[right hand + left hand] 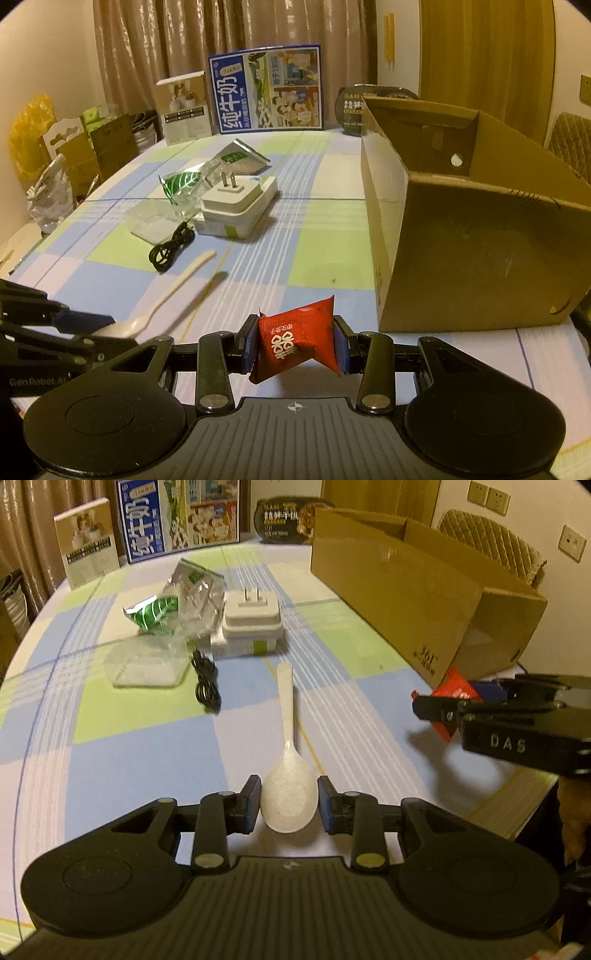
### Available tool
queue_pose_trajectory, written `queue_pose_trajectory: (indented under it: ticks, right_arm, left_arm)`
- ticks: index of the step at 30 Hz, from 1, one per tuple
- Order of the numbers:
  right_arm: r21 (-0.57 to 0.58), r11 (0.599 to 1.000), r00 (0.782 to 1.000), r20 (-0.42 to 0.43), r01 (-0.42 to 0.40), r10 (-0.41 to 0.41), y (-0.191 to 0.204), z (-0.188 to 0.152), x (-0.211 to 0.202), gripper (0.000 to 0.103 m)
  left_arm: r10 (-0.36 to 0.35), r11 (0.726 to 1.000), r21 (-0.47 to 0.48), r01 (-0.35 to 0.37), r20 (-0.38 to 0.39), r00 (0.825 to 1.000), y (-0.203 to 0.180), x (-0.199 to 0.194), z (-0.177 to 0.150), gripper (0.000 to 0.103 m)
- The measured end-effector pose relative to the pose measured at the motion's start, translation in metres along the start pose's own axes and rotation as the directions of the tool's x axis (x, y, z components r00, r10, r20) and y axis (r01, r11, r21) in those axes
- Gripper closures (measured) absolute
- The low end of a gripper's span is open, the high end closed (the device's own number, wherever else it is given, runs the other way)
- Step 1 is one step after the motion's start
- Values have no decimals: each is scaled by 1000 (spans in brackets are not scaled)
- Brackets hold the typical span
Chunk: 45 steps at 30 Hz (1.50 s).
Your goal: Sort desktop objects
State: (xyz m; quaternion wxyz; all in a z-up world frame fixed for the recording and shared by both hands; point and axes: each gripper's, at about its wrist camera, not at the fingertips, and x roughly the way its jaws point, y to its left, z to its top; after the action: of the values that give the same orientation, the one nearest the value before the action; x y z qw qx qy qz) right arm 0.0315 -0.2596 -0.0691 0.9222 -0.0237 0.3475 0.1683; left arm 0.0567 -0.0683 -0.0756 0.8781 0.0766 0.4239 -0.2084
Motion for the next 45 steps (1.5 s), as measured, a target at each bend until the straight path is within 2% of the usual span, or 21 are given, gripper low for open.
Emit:
queue_pose_trajectory:
  ticks: [11, 24, 33, 45]
  right_arm:
    - [12, 1000, 997, 74, 2, -3, -2, 20, -24, 65]
    - [34, 999, 980, 192, 42, -48, -24, 51, -64, 65]
    - [80, 991, 961, 246, 107, -124, -68, 70, -81, 65]
    - [122, 978, 951, 239, 171, -196, -138, 92, -73, 65]
  left_arm:
    - [-5, 1000, 15, 4, 70, 998, -15, -19, 28, 76]
    - [-66, 997, 53, 59, 144, 987, -55, -35, 64, 76]
    - [-132, 990, 81, 119, 184, 974, -89, -36, 101, 76]
    - [-193, 979, 102, 175, 214, 957, -135, -14, 161, 76]
